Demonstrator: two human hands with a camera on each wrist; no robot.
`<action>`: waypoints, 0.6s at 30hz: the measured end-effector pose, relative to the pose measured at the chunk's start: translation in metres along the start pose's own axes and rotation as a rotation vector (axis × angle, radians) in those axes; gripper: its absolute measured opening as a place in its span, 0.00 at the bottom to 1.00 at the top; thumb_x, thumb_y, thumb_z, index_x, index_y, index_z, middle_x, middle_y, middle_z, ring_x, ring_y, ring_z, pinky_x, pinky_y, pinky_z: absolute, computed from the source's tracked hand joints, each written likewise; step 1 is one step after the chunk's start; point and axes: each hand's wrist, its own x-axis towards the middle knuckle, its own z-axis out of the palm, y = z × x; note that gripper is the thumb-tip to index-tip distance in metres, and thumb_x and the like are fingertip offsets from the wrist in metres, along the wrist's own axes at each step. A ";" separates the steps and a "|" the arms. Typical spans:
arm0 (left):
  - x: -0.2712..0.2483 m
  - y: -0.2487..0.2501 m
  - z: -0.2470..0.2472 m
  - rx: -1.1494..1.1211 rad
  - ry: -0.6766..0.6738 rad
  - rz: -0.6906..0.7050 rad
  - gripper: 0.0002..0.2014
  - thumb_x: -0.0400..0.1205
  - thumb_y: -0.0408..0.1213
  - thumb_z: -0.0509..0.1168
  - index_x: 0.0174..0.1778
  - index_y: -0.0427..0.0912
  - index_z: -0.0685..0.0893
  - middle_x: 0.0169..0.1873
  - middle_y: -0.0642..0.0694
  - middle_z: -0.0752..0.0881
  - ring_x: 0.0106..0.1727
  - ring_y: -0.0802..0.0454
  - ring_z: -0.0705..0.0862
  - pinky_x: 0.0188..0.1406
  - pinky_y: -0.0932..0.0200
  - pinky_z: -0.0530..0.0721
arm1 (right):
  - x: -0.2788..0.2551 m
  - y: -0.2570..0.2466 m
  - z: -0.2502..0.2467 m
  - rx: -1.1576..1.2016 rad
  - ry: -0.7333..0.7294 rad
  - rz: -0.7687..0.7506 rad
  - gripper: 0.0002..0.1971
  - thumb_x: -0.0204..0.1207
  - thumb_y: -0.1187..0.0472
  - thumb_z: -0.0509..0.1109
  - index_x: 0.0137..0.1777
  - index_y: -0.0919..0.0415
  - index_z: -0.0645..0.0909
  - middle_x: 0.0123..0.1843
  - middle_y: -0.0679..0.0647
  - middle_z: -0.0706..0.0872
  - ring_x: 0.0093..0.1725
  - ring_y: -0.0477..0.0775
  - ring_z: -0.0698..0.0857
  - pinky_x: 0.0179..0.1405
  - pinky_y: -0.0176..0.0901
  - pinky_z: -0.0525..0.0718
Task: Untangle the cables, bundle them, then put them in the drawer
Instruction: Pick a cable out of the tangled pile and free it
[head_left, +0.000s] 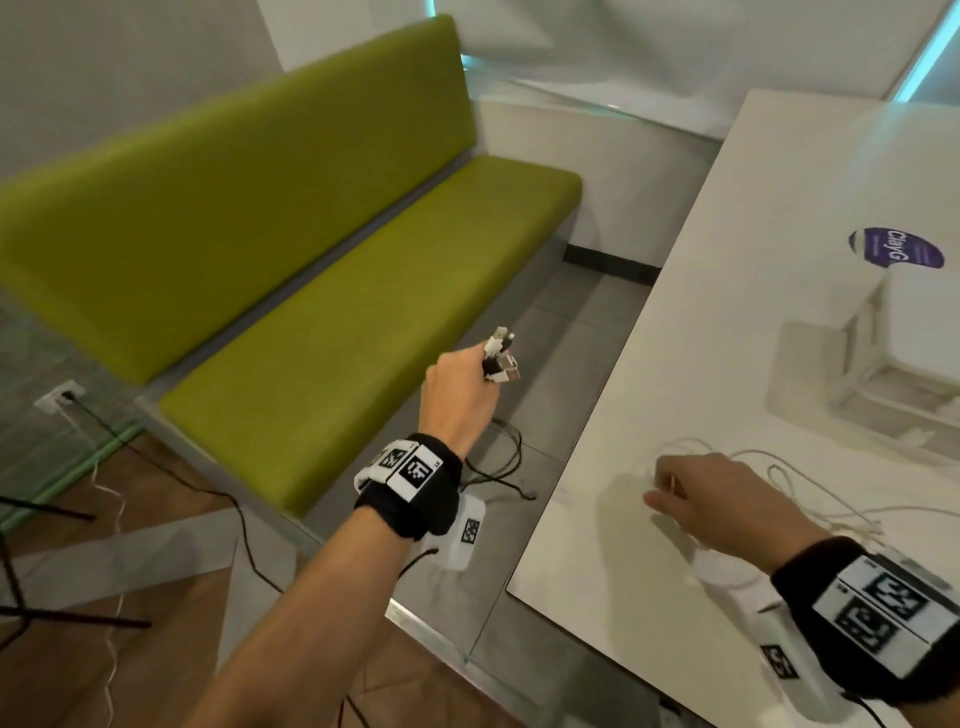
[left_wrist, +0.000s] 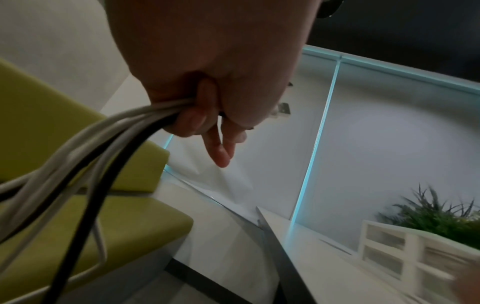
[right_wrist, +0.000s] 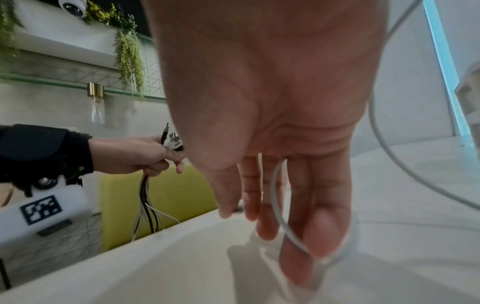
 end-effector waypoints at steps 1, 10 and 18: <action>-0.004 0.000 0.004 -0.026 -0.037 -0.016 0.09 0.79 0.31 0.62 0.47 0.43 0.87 0.38 0.43 0.89 0.42 0.37 0.86 0.42 0.46 0.85 | 0.001 -0.004 0.001 0.018 0.037 -0.002 0.12 0.80 0.45 0.67 0.39 0.50 0.76 0.39 0.46 0.86 0.42 0.54 0.84 0.44 0.47 0.79; -0.043 0.055 0.026 -0.501 -0.238 -0.072 0.18 0.83 0.32 0.62 0.31 0.56 0.86 0.31 0.53 0.90 0.34 0.66 0.84 0.35 0.69 0.79 | -0.005 -0.027 -0.016 0.451 0.325 -0.035 0.09 0.80 0.45 0.68 0.43 0.46 0.82 0.28 0.47 0.87 0.32 0.46 0.87 0.42 0.48 0.85; -0.063 0.084 0.052 -0.606 -0.204 -0.058 0.18 0.86 0.50 0.61 0.35 0.48 0.90 0.27 0.56 0.88 0.27 0.64 0.82 0.28 0.70 0.75 | -0.011 -0.028 -0.015 0.813 0.473 0.012 0.10 0.80 0.46 0.70 0.41 0.50 0.84 0.27 0.48 0.87 0.30 0.44 0.85 0.38 0.51 0.88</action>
